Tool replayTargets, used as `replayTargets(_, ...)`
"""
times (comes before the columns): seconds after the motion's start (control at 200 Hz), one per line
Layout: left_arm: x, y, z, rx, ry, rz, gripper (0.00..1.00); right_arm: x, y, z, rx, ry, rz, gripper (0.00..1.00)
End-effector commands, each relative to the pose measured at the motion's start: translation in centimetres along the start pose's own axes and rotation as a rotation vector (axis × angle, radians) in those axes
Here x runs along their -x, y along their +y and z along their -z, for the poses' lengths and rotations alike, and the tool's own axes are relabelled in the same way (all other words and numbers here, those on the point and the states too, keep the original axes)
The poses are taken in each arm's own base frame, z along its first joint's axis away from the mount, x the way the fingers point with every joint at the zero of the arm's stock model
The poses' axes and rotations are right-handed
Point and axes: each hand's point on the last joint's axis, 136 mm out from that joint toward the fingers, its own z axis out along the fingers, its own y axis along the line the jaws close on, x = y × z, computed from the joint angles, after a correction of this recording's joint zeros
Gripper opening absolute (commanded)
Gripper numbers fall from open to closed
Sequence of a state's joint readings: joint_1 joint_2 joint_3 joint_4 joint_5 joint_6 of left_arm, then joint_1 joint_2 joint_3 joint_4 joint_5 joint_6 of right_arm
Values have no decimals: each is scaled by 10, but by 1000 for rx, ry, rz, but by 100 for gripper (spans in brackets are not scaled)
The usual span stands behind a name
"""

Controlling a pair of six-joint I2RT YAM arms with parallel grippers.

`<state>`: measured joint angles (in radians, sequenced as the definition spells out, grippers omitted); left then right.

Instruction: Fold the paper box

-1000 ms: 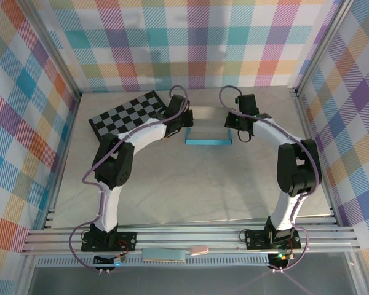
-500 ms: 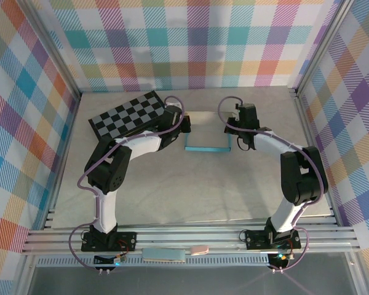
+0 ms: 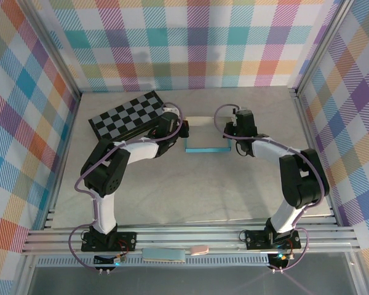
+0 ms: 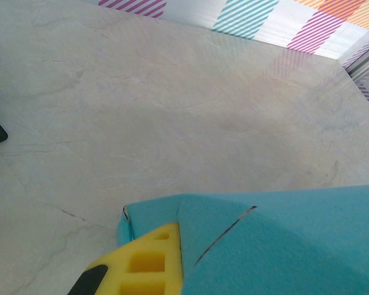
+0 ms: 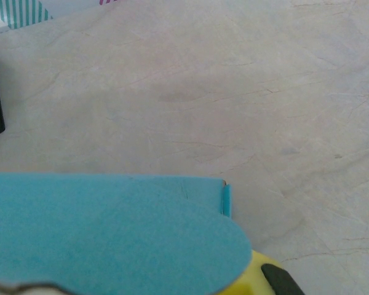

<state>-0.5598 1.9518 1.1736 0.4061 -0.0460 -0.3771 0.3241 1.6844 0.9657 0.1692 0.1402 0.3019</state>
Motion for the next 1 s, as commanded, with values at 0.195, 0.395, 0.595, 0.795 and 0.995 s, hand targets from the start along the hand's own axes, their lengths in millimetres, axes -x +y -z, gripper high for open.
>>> replayTargets(0.195, -45, -16, 7, -50, 110, -30, 0, -35, 5, 8, 25, 58, 76, 0)
replayTargets(0.395, -56, -18, 9, -34, 114, -61, 0, -47, -1, 9, 15, 62, 77, 0)
replayTargets(0.595, -70, -13, 14, -3, 104, -96, 0, -45, -3, 13, 3, 44, 80, 0)
replayTargets(0.795, -83, -10, 15, 19, 91, -126, 0, -47, -9, 13, -19, 41, 86, 0)
replayTargets(0.995, -94, -8, 13, 51, 94, -159, 0, -43, -9, 23, -25, 26, 63, 0)
